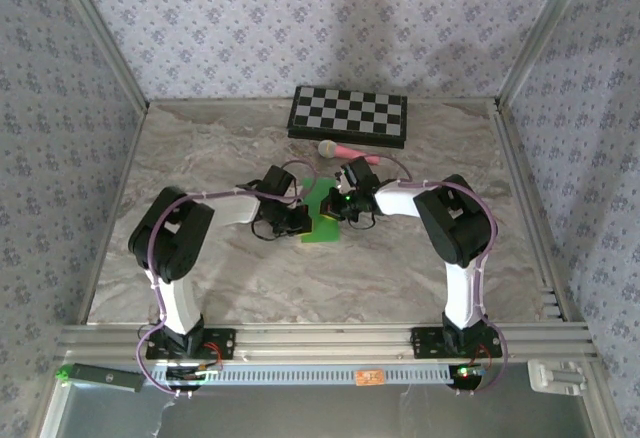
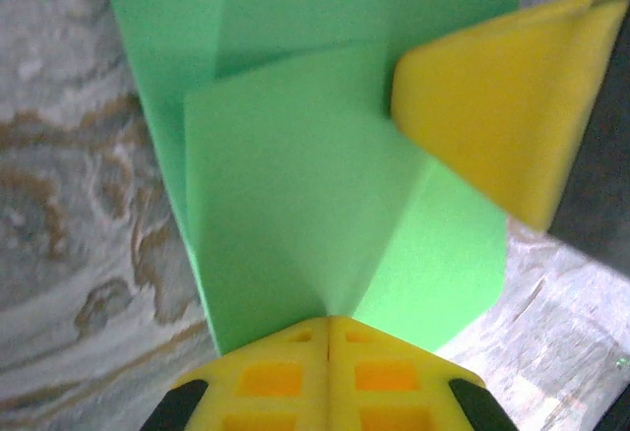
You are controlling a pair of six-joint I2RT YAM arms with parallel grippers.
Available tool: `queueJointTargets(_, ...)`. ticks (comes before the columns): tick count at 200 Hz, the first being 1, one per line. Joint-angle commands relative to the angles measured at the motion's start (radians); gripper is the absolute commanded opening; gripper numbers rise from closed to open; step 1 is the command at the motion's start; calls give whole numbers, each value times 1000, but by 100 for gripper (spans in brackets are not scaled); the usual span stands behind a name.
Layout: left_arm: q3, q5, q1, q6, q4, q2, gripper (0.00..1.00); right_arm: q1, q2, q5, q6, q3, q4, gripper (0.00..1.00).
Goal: Fold a paper plane with a square sheet of paper (pick it up from the middle)
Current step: Fold the triangle a second time at the center of the table.
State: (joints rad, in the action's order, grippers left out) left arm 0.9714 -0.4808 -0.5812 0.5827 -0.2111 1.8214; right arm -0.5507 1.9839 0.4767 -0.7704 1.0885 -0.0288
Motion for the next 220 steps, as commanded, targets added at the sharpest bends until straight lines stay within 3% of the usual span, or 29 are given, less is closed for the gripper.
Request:
queueJointTargets(1, -74, 23, -29, -64, -226, -35, 2, 13, 112, -155, 8, -47, 175, 0)
queueJointTargets(40, -93, 80, -33, -73, -286, -122, 2, 11, 100, -132, 20, -42, 158, 0)
queueJointTargets(64, -44, 68, -22, -30, -248, -187, 8, 11, 64, -63, 26, -7, 120, 1)
queueJointTargets(95, 12, 65, 15, 50, -136, -248, 20, 11, -37, -6, 20, 76, 120, 10)
queueJointTargets(129, 31, 66, 49, 135, -12, -226, 28, 19, -143, -57, -35, 69, 129, 22)
queueJointTargets(190, 133, 18, 37, 181, 66, -54, 21, 17, -265, -191, -221, -112, 65, 39)
queueJointTargets(220, 151, 80, 37, 177, 47, 7, 15, -1, -253, -193, -264, -139, 33, 38)
